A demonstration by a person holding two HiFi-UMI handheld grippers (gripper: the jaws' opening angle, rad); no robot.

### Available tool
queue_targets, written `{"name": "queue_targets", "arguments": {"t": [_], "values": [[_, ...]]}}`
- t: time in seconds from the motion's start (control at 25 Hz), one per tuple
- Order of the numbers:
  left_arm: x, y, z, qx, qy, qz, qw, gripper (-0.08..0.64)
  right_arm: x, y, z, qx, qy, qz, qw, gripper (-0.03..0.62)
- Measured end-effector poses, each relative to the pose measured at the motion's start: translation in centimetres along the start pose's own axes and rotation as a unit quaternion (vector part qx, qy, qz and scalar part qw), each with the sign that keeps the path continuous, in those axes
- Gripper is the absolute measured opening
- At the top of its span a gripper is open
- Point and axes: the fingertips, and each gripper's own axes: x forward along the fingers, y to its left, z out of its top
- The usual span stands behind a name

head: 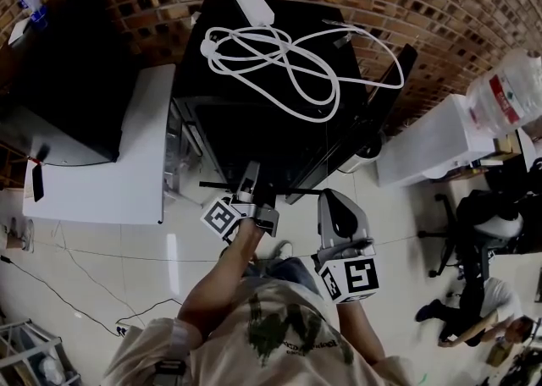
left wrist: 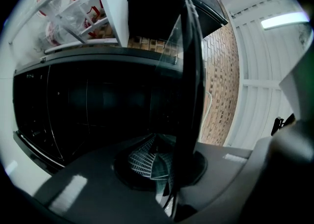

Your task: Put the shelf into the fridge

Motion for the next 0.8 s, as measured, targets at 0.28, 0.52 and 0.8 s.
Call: {"name": "queue_targets", "arguments": {"t": [0.28, 0.52, 0.8], "values": [[1.0, 1.5, 0.4, -0.008, -0.005, 0.008, 0.9999, 0.020, 0.1, -0.8, -0.1, 0.001, 0.004, -0.006, 1.000, 0.000], [2.0, 2.7, 1.2, -0.003, -0.009, 0.014, 0.9998, 0.020, 0.4, -1.1, -0.3, 0.003, 0.007, -0.009, 1.000, 0.000], [3.7, 3.0, 1.5, -0.003, -0.013, 0.012, 0.9998, 0.020, 1.3, -0.3, -0.5, 0.002, 0.009, 0.001, 1.000, 0.000]]}}
